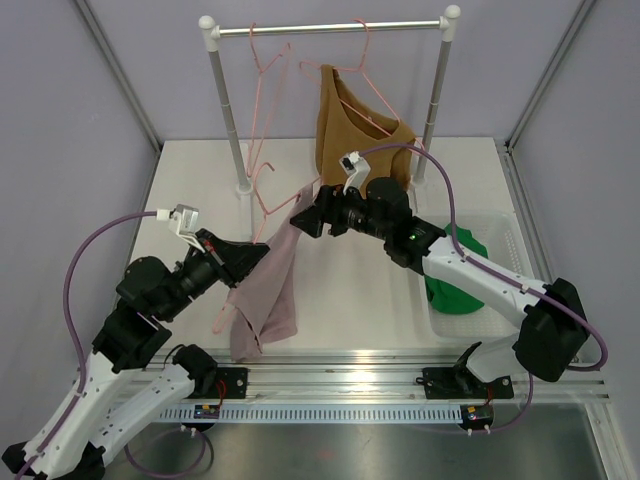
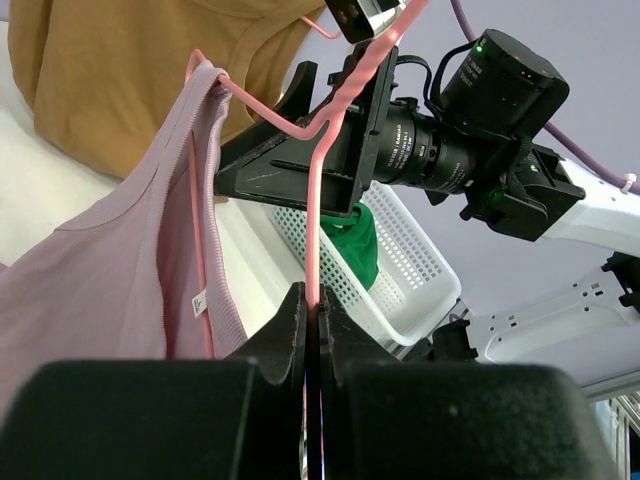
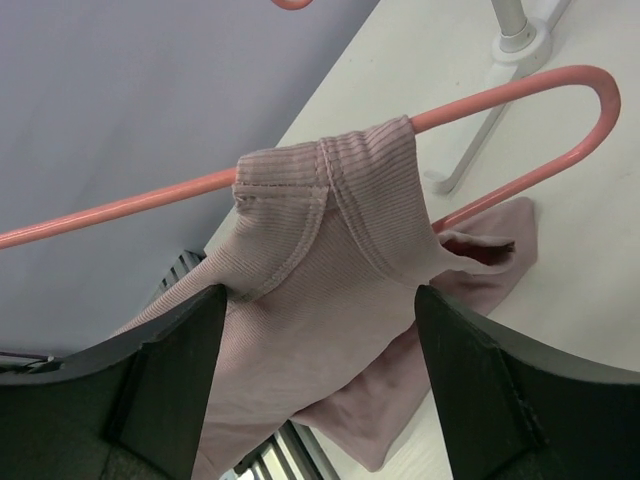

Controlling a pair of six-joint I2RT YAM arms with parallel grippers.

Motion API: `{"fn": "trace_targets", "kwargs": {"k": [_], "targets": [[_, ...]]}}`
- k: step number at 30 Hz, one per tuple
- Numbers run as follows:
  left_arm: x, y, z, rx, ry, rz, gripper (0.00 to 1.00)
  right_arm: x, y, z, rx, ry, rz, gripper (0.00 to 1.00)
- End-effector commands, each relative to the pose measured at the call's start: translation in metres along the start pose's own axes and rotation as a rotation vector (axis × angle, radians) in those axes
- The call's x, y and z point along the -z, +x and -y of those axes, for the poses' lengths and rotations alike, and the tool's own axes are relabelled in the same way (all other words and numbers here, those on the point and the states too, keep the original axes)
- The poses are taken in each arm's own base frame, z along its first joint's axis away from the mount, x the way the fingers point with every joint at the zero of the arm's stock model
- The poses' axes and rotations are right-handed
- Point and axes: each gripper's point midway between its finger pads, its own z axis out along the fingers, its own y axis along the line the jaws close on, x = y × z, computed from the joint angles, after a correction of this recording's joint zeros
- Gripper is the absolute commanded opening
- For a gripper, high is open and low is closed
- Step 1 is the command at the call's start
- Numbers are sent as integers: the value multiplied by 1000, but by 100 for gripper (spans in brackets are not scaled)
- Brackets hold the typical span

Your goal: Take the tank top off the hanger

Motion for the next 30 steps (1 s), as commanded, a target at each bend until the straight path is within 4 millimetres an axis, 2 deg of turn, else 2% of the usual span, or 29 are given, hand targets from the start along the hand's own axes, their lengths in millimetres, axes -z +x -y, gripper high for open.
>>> {"fn": "trace_targets", "kwargs": {"k": [1, 4, 6, 9, 14, 20, 21, 22, 26, 27, 28, 30], "targets": [[0, -23, 26, -16, 105, 72, 0, -1, -26, -15, 60, -29, 77, 81], [0, -21, 27, -15, 115, 65, 0, -4, -31, -14, 78, -17, 88, 72], [-1, -21, 26, -15, 111, 66, 0, -5, -34, -12, 87, -5, 96, 72], [-3, -18, 21, -15, 86, 57, 0, -5, -35, -11, 93, 5, 98, 81], [-5, -15, 20, -13, 86, 46, 0, -5, -39, -11, 106, 14, 107, 83], [-4, -18, 24, -16, 102, 47, 0, -8, -44, -1, 129, 65, 121, 63], [-5, -18, 24, -16, 101, 46, 0, -8, -46, 0, 131, 75, 128, 57], [-5, -18, 24, -16, 101, 46, 0, -7, -47, 1, 134, 83, 129, 44], [-4, -18, 23, -17, 96, 47, 0, -6, -50, 3, 155, 103, 132, 27], [-3, -19, 24, -17, 97, 51, 0, -6, -50, 5, 159, 109, 130, 18], [-2, -19, 24, -17, 98, 52, 0, -5, -50, 6, 160, 117, 133, 4], [-2, -20, 24, -20, 95, 54, 0, -6, -50, 12, 166, 144, 129, 0]]}}
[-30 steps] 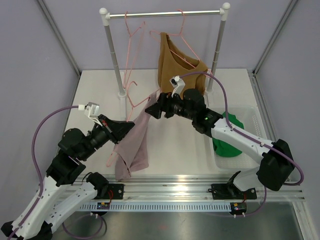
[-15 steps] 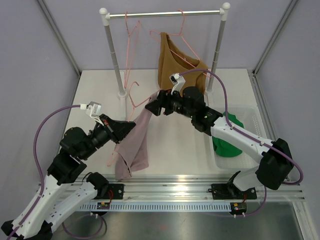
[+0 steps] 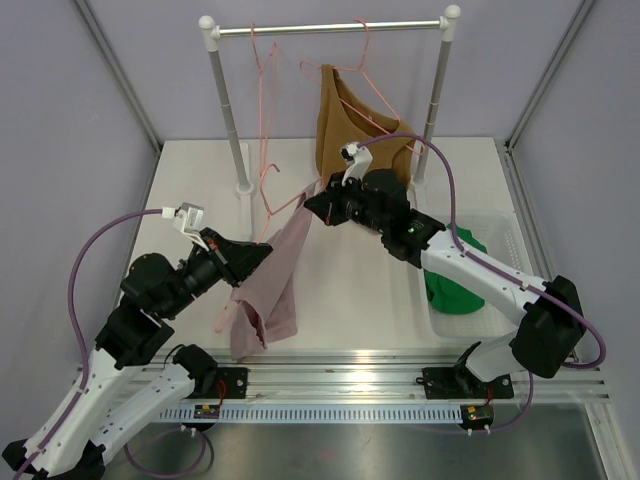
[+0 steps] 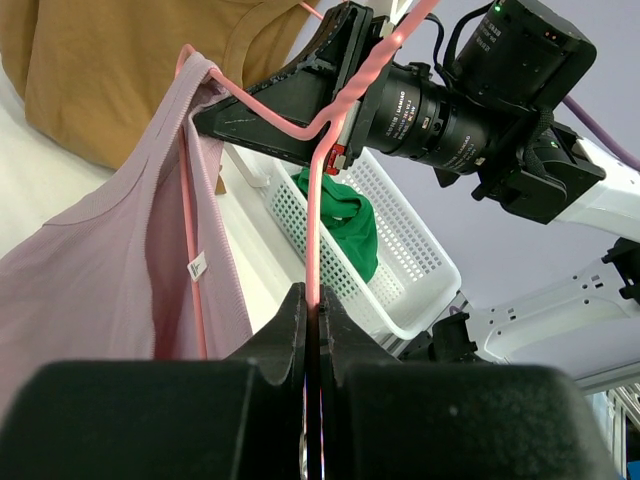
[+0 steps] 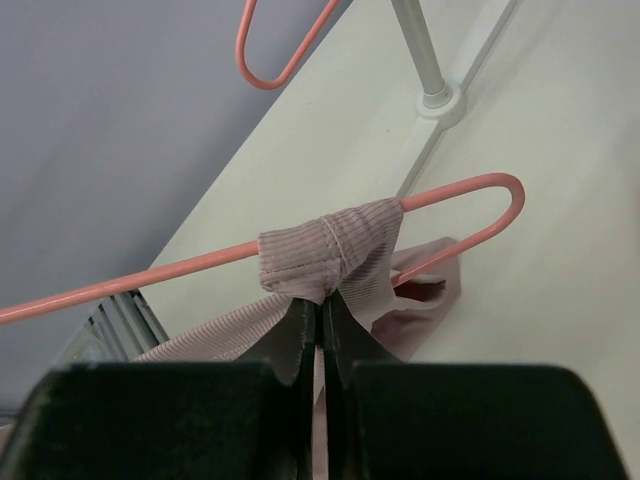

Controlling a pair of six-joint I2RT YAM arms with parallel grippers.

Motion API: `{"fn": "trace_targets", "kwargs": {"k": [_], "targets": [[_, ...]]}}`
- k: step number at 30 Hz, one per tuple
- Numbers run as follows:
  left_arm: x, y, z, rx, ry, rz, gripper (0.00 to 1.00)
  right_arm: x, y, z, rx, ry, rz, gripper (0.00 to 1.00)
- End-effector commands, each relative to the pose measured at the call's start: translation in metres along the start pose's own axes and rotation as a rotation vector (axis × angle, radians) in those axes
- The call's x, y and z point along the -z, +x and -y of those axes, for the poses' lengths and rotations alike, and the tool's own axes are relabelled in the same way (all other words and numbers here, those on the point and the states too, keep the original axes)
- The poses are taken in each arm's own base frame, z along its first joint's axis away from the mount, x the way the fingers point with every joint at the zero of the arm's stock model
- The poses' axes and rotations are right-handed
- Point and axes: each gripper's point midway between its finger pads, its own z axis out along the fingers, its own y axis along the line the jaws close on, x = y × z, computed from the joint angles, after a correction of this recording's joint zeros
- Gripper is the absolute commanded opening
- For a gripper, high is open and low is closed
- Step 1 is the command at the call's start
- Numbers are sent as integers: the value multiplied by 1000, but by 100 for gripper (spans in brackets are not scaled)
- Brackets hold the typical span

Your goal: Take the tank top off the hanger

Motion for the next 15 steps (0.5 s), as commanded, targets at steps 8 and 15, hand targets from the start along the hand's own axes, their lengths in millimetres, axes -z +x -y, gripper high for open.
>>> {"fn": "trace_targets", "kwargs": {"k": [8, 15], "targets": [[7, -20, 14, -84, 16, 9, 0, 13, -33, 93, 47, 378, 55, 0], [9, -13, 31, -96, 124, -11, 0, 16, -30, 146, -5, 425, 5, 0]]}}
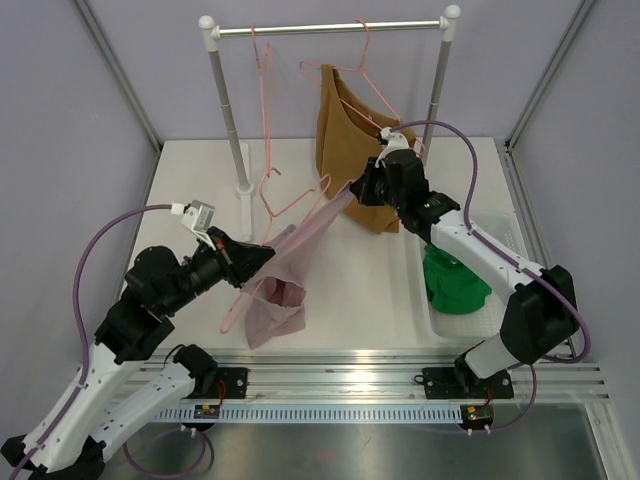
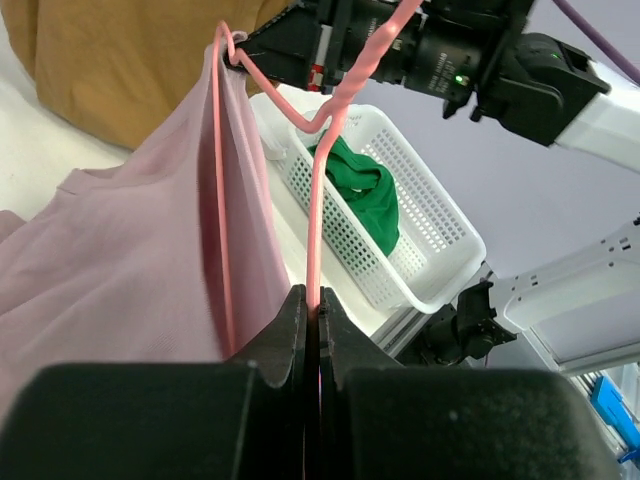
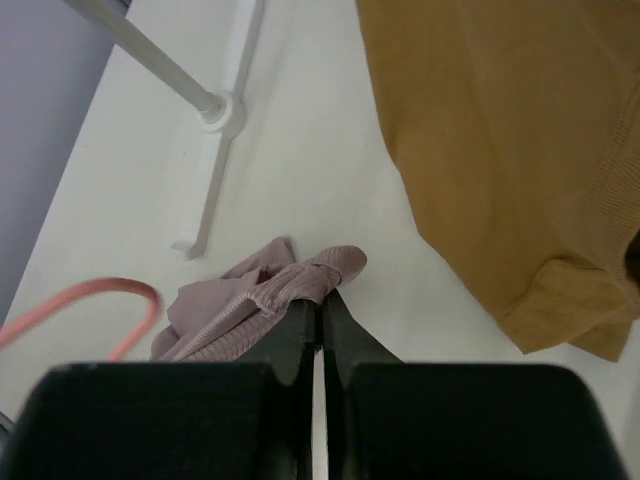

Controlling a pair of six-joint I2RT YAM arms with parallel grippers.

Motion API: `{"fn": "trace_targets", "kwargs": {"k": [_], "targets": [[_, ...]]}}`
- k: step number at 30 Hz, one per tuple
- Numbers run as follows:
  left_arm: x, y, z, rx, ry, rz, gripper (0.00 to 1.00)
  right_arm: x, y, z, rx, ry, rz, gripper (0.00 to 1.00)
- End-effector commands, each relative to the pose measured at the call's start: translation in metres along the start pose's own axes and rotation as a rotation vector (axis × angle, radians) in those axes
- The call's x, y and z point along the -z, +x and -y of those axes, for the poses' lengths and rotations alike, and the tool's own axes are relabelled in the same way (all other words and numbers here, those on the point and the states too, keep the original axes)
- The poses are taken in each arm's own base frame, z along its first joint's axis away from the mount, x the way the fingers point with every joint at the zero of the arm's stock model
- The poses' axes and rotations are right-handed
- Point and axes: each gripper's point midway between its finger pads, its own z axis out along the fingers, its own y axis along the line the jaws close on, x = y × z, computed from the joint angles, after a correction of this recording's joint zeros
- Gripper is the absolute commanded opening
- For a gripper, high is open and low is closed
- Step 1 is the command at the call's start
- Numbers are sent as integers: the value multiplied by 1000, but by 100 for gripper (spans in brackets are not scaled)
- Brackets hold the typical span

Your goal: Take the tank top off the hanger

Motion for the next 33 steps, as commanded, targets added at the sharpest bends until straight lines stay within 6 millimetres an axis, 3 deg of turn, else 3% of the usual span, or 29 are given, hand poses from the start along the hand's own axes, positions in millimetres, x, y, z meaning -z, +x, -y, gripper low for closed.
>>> {"fn": "trace_targets", "kwargs": {"k": [1, 4, 6, 7, 9, 10, 11, 16, 17, 18, 22, 25, 26, 27, 29, 30, 33], "targets": [[12, -27, 36, -46, 148, 88, 0, -2, -12, 13, 16, 28, 17, 0], [11, -38, 42, -51, 183, 146, 0, 9, -4, -2, 10, -67, -15, 0], [10, -48, 48, -52, 218, 204, 0, 30, -2, -26, -12, -203, -23, 0], [7, -58, 54, -56, 255, 262, 0, 48, -10, -42, -28, -281, 3, 0], [8, -78, 67, -89, 322, 360, 0, 73, 1, -68, -27, -453, -40, 0], [-2, -80, 66, -97, 325, 366, 0, 85, 1, -76, -24, -501, -46, 0], [-6, -85, 67, -118, 334, 391, 0, 107, -1, -89, -7, -584, -57, 0], [-24, -129, 75, -220, 330, 582, 0, 178, 18, -105, 21, -723, -164, 0], [-38, -132, 71, -233, 308, 579, 0, 201, 15, -109, 53, -756, -145, 0], [-37, -147, 78, -249, 301, 617, 0, 216, 19, -109, 52, -759, -170, 0], [-60, -186, 57, -230, 78, 644, 0, 285, 5, -114, 130, -784, -84, 0], [-64, -192, 52, -193, 24, 631, 0, 314, -2, -114, 152, -774, -63, 0], [-64, -193, 51, -188, 14, 619, 0, 320, -3, -115, 151, -770, -64, 0], [-76, -179, 40, -174, -29, 544, 0, 319, -3, -114, 148, -762, -67, 0], [-80, -180, 37, -159, -65, 510, 0, 305, 4, -109, 131, -735, -99, 0], [-85, -170, 28, -149, -101, 456, 0, 295, 9, -106, 120, -721, -122, 0], [-97, -161, 15, -135, -171, 387, 0, 240, 33, -83, 57, -598, -196, 0]]}}
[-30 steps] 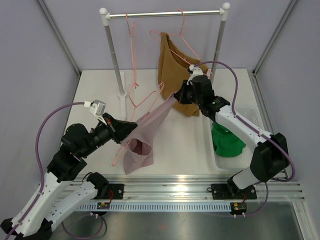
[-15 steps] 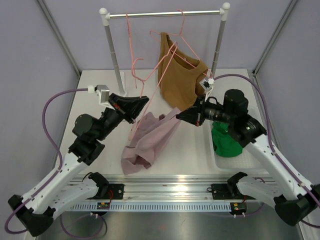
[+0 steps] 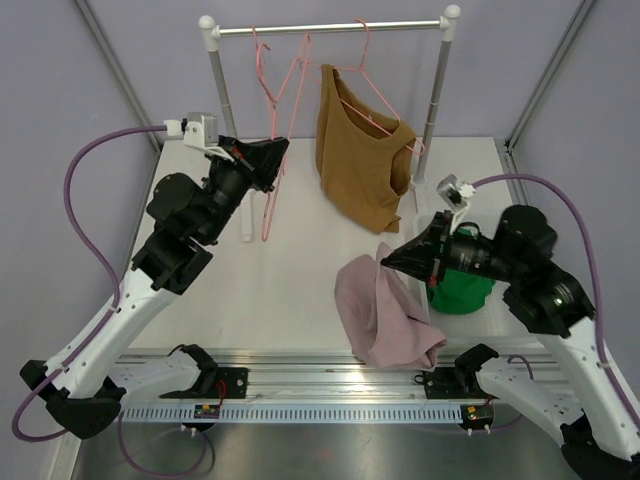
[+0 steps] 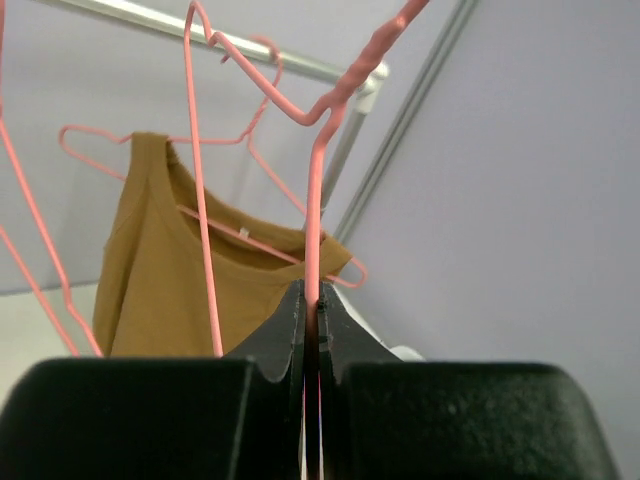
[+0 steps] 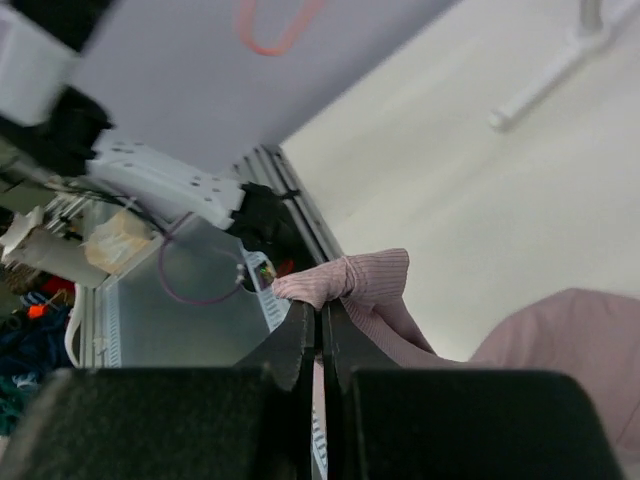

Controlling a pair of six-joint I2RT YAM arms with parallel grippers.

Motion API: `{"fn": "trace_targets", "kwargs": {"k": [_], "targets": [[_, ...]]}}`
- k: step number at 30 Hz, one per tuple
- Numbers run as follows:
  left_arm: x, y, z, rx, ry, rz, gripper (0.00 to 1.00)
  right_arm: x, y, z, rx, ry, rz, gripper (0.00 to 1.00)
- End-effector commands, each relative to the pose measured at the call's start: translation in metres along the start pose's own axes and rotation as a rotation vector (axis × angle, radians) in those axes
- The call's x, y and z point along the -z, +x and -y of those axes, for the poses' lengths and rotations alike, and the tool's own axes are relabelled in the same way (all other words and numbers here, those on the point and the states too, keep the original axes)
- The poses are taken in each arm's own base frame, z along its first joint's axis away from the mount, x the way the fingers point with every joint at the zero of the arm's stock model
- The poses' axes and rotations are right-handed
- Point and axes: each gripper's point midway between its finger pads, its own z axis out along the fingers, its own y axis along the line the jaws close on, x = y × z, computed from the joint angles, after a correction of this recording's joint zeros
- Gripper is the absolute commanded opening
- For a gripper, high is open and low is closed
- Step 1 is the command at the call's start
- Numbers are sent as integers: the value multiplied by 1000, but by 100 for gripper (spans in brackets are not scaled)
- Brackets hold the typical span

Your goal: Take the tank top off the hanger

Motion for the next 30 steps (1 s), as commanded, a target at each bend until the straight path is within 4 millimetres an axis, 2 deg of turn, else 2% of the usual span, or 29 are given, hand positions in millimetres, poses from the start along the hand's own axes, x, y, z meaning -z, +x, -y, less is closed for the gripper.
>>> {"fn": "trace_targets", "kwargs": {"k": [1, 2, 3, 5, 7, 8, 9, 11, 12, 17, 18, 19, 20, 21, 22, 23, 25, 27, 29, 30], "targets": [[-11, 29, -24, -12, -133, -121, 0, -37, 48, 89, -167, 252, -118, 0], [-14, 21, -22, -10, -141, -115, 0, -42, 64, 109, -194, 322, -136, 0], [-15, 30, -28, -15, -173, -153, 0, -45, 73, 122, -204, 370, -147, 0], [-26, 28, -30, -18, -208, -168, 0, -54, 98, 146, -215, 480, -191, 4], [-29, 34, -37, -29, -247, -208, 0, -65, 117, 149, -210, 497, -248, 28], [-35, 34, -37, -28, -258, -213, 0, -67, 123, 150, -215, 505, -264, 49], [-35, 36, -41, -30, -286, -225, 0, -69, 127, 151, -214, 512, -273, 79], [-42, 44, -46, -35, -312, -249, 0, -68, 128, 153, -216, 532, -274, 96], [-45, 38, -46, -34, -323, -245, 0, -66, 126, 153, -214, 541, -262, 99], [-66, 42, -53, -28, -358, -290, 0, -47, 101, 154, -171, 620, -176, 99], [-71, 52, -63, -26, -390, -320, 0, -45, 98, 153, -163, 621, -164, 99], [-77, 40, -61, -15, -387, -298, 0, -42, 94, 150, -157, 622, -146, 99], [-89, 37, -70, 8, -401, -304, 0, -37, 91, 147, -157, 622, -132, 99], [-87, 36, -78, 10, -422, -309, 0, -37, 91, 147, -157, 622, -132, 99], [-94, 46, -85, 17, -428, -337, 0, -35, 88, 145, -157, 620, -119, 100], [-100, 34, -83, 30, -415, -315, 0, -34, 89, 144, -157, 618, -121, 99], [-110, 37, -98, 57, -424, -331, 0, -33, 87, 140, -154, 604, -111, 100], [-119, 24, -104, 82, -413, -293, 0, -32, 87, 139, -150, 596, -112, 99], [-129, 24, -109, 94, -402, -271, 0, -32, 88, 138, -145, 588, -108, 99], [-135, 17, -111, 100, -398, -236, 0, -33, 88, 138, -146, 584, -108, 99]]}}
